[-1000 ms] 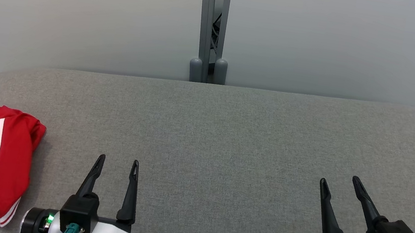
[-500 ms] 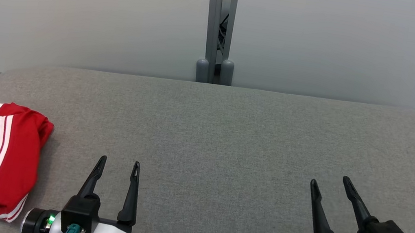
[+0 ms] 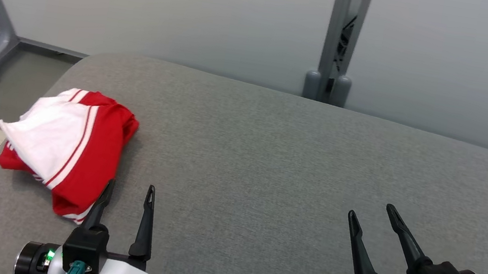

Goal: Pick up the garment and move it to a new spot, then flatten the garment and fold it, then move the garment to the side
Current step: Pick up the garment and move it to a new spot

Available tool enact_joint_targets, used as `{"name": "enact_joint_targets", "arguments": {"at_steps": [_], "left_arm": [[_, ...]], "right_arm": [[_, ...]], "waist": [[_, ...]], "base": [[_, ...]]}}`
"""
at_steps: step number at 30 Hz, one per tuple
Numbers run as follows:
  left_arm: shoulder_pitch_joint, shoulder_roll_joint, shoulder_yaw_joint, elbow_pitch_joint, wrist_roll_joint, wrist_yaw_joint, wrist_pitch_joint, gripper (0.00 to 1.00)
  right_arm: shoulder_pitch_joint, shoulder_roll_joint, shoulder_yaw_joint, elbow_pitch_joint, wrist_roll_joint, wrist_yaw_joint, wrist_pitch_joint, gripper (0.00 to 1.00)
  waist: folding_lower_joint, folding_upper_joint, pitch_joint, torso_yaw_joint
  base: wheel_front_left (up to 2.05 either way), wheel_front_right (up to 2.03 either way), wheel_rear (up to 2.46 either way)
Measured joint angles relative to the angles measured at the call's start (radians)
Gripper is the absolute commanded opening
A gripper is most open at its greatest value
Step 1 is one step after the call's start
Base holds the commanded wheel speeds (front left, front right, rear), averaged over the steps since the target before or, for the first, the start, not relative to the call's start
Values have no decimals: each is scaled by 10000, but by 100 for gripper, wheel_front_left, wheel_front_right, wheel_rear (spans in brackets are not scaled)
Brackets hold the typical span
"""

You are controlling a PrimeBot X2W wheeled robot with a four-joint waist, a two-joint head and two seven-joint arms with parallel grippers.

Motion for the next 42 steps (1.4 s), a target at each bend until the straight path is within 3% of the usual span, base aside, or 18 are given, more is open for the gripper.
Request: {"name": "enact_joint_targets", "arguments": {"at_steps": [11,16,25,42], "left_arm": [[176,-10,489,-105,318,-253,0,100],[317,15,882,-554,224,73,0,100],[561,4,1116,-997,-13,541,0,100],[488,-2,1346,-757,-205,529,0,100]], "right_arm": [[17,-10,456,-274,261,0,0,100],[-523,12,1120,-59,245,0,-2,100],[-1337,6,1841,435,268,0,0,100],[-1144,-35,1513,412,345,0,0,100]], "waist": [[0,0,8,2114],[0,0,194,2807],[0,0,569,3092],[0,0,436,2994]], "base": [[0,0,0],[0,0,0],[-2,-2,-2],[-1,-1,-1]]}}
